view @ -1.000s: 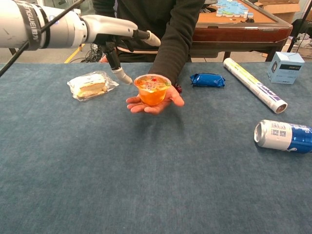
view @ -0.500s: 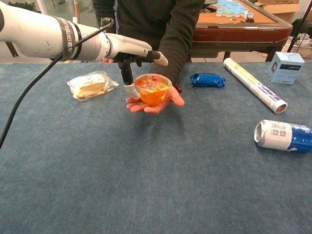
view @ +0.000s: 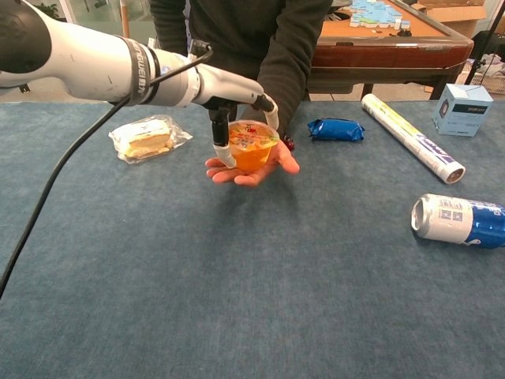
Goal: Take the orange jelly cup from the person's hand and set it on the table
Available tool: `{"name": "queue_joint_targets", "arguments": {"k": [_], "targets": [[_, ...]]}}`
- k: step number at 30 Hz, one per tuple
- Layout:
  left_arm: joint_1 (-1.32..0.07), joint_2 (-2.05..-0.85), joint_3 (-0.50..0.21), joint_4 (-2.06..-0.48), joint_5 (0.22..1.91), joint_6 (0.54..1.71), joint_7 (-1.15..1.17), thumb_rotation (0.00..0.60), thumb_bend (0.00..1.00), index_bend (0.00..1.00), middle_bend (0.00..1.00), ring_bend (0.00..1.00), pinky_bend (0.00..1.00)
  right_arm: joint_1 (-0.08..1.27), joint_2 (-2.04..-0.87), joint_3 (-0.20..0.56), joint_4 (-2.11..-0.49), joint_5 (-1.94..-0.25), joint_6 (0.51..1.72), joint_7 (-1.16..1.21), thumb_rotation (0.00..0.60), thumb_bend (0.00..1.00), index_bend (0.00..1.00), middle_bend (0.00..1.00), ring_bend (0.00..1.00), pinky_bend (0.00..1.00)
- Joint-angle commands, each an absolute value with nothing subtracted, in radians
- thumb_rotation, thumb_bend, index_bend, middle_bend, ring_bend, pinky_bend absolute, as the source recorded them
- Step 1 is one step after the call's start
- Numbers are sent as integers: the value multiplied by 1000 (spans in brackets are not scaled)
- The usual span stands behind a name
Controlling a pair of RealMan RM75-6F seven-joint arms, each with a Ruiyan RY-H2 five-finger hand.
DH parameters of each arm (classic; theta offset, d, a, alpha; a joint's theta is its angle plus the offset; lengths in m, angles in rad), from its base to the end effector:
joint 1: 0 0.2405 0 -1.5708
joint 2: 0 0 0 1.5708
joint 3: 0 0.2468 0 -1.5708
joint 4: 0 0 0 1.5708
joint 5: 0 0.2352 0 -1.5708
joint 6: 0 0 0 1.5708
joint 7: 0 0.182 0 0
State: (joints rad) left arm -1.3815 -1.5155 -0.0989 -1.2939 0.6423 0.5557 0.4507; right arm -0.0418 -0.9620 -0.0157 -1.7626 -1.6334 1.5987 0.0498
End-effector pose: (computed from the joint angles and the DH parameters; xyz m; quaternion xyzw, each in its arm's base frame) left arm 0.0066 0.4552 -0.0819 -0.8568 -0.2851 -0.2598 0.3422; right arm -0.2941 -0.1659 0.1643 0.5898 -0.3981 0.4034 0.5753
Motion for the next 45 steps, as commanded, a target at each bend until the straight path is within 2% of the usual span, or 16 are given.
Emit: {"name": "queue_joint_targets", "arguments": {"k": [1, 6, 11, 20, 30, 41, 45], "targets": [[-1386, -1527, -97, -1284, 646, 561, 447, 600, 137, 278, 26, 143, 341, -44, -964, -16, -1756, -1630, 1598, 56, 600, 70, 16, 44, 0, 56], [-1369, -1540, -108, -1273, 683, 581, 412, 600, 138, 386, 154, 302, 503, -45, -964, -15, -1749, -1629, 1600, 64, 600, 71, 16, 44, 0, 57], [-1336, -1532, -128, -1272, 734, 596, 352, 600, 138, 428, 225, 388, 564, -43, -965, -13, -1747, -1631, 1598, 66, 600, 71, 16, 44, 0, 56], [-1239, -1424, -166, -1355, 846, 635, 220, 600, 138, 430, 236, 395, 570, -38, -964, -11, -1761, -1641, 1595, 50, 600, 71, 16, 44, 0, 56], [-1110, -1328, -137, -1388, 927, 685, 130, 600, 138, 424, 236, 392, 569, -23, -961, -8, -1787, -1655, 1580, 21, 600, 71, 16, 44, 0, 57], [-1033, -1388, -73, -1318, 976, 687, 138, 600, 138, 403, 236, 389, 564, -18, -962, -10, -1794, -1656, 1571, 14, 600, 72, 16, 44, 0, 57], [-1025, -1427, -69, -1282, 988, 684, 150, 600, 138, 374, 212, 328, 538, -21, -960, -11, -1795, -1655, 1575, 14, 600, 71, 16, 44, 0, 57]]}}
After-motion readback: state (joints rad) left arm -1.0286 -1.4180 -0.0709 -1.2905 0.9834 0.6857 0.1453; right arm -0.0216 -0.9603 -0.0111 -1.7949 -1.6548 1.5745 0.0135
